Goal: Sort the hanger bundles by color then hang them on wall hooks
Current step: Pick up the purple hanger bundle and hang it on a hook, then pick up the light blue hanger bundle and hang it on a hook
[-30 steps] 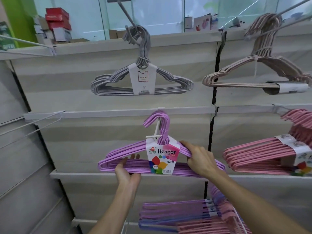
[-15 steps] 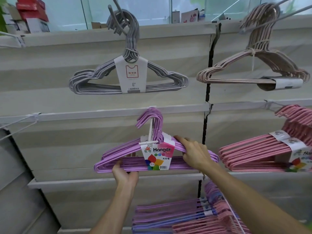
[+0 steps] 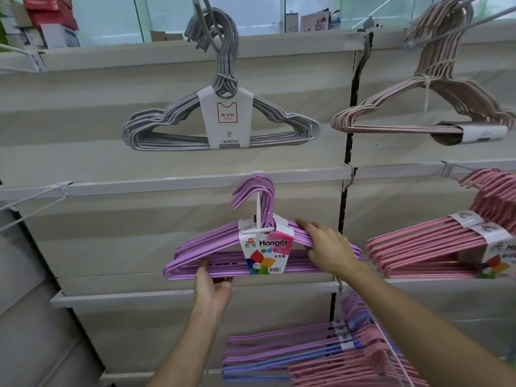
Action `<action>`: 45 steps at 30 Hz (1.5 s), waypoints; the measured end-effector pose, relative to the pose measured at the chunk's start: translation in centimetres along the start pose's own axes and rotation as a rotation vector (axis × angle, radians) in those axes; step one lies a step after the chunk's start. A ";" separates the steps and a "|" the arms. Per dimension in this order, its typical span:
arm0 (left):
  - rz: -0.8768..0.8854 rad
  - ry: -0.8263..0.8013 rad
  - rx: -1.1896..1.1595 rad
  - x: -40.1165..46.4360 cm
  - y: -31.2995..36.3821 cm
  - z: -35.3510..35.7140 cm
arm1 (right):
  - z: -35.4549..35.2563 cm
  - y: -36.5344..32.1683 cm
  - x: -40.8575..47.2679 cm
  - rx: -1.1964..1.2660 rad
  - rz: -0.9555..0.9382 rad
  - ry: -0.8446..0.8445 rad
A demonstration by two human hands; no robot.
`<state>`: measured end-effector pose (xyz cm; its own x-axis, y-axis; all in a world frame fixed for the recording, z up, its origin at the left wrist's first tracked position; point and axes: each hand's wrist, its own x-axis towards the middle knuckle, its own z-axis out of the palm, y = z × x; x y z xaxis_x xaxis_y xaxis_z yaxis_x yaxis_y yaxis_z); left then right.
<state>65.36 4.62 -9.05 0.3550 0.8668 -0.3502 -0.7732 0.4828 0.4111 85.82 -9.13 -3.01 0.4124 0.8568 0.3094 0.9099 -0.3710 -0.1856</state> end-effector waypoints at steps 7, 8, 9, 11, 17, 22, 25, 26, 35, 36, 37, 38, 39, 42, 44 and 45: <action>-0.086 -0.057 0.132 -1.6 0.6 -1.1 | -1.1 -0.2 -1.4 0.006 0.020 0.008; -0.108 -0.065 0.151 -1.9 0.7 -1.3 | -1.3 -0.2 -1.8 -0.003 0.017 0.011; -0.130 -0.073 0.172 -2.2 0.8 -1.4 | -1.6 -0.3 -2.2 -0.014 0.013 0.016; -0.174 -0.082 0.217 -3.0 0.8 -1.5 | -2.0 -0.4 -3.2 -0.038 0.005 0.030; -0.317 -0.125 0.400 -6.3 0.0 -1.7 | -3.5 -0.9 -7.6 -0.040 0.003 0.102; -0.360 -0.257 0.532 -9.7 -1.4 -0.5 | -5.6 -0.1 -12.1 -0.047 0.054 0.177; -0.336 -0.351 0.592 -11.9 -2.7 0.4 | -7.0 1.0 -15.0 -0.061 0.066 0.214; -0.328 -0.376 0.606 -12.6 -3.3 0.7 | -7.5 1.4 -15.9 -0.068 0.067 0.215; -0.101 -0.632 0.871 -21.0 -12.9 3.0 | -12.4 8.7 -25.7 -0.110 0.171 0.267; -0.056 -0.669 0.925 -22.1 -14.5 3.2 | -13.0 9.7 -27.1 -0.103 0.195 0.272; -0.015 -0.711 0.983 -23.2 -16.1 3.3 | -13.7 10.8 -28.6 -0.093 0.218 0.276; 0.018 -0.759 1.041 -24.2 -17.8 3.3 | -14.3 11.9 -30.1 -0.084 0.241 0.283; 0.046 -0.813 1.096 -25.3 -19.5 3.3 | -15.0 13.0 -31.7 -0.078 0.264 0.290; 0.109 -0.986 1.240 -29.0 -24.4 3.0 | -17.0 16.6 -36.6 -0.077 0.357 0.315; 0.120 -1.100 1.316 -31.5 -27.5 2.7 | -18.4 19.1 -39.9 -0.079 0.420 0.344; 0.114 -1.153 1.341 -32.6 -29.1 2.7 | -19.0 20.2 -41.4 -0.084 0.455 0.360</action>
<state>77.69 -37.35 -7.27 0.9465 0.2547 0.1981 -0.1068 -0.3321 0.9372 87.99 -58.97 -1.83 0.7386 0.4345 0.5154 0.6318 -0.7129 -0.3044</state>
